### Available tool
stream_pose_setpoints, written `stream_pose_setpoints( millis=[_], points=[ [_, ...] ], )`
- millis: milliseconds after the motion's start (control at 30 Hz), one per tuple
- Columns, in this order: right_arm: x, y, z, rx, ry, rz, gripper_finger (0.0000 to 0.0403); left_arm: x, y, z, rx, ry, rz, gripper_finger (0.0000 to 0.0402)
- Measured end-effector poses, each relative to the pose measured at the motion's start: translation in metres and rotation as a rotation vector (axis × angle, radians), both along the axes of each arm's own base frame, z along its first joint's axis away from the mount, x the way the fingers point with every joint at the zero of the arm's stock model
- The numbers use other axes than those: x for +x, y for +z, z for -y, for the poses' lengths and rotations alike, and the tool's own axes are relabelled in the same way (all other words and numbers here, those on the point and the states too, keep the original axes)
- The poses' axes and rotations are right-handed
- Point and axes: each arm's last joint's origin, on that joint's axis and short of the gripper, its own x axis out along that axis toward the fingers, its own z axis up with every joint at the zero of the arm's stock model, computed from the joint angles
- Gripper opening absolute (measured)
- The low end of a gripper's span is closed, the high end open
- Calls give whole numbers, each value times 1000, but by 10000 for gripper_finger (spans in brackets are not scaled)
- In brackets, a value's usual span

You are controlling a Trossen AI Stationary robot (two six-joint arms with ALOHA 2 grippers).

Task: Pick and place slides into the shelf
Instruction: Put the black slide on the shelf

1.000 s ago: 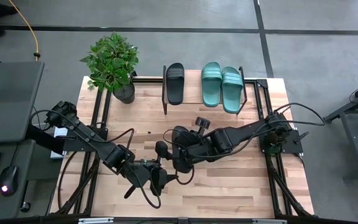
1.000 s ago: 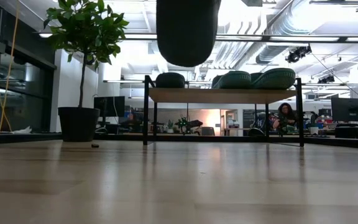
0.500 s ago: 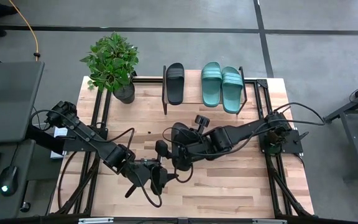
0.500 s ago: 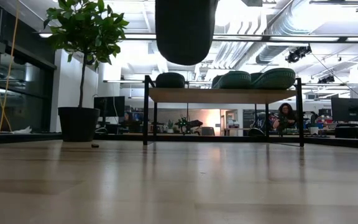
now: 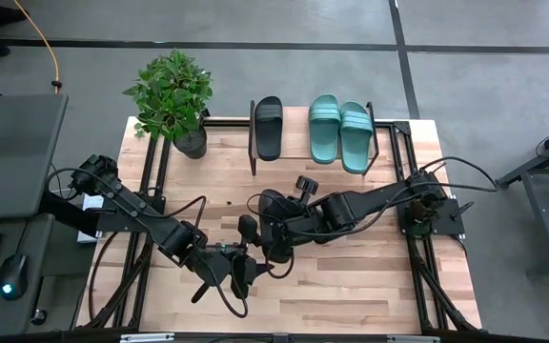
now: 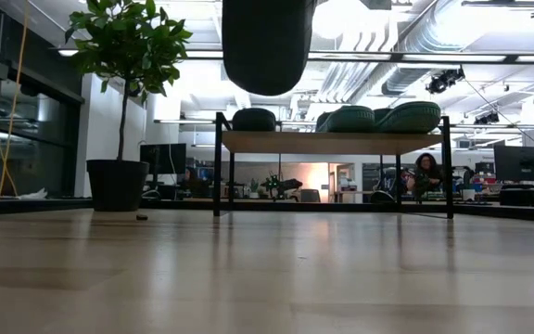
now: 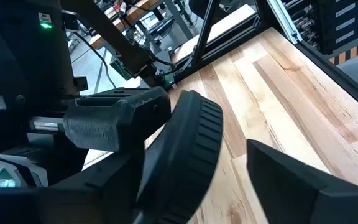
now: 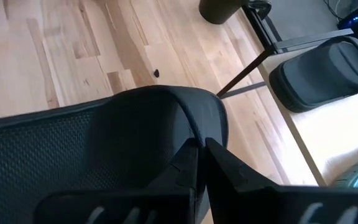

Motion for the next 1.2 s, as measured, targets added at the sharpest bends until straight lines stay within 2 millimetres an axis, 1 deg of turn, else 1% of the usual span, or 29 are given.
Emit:
stream_pose_setpoints(
  millis=[200,400,533,633,700,767,1033,1100,1200],
  points=[
    [1,0,1,3,-2,5,0,0,0,0,-1,-6,2,177],
    [1,0,1,1,-2,4,0,0,0,0,7,-6,1,106],
    [1,0,1,1,-1,3,0,0,0,0,9,-5,-1,70],
    [0,0,1,0,-1,0,0,0,-1,0,12,-6,-7,61],
    [0,0,1,-1,0,-4,0,0,-1,0,14,-8,-13,67],
    [0,0,1,-6,7,-9,0,-1,-2,0,19,-7,-22,86],
    [0,0,1,-4,14,-16,0,-2,-3,-1,24,7,-37,206],
    [0,0,1,3,18,-18,0,-2,-4,-1,25,8,-42,231],
    [0,-1,1,6,19,-19,0,-2,-4,-1,17,12,-43,258]
  ],
)
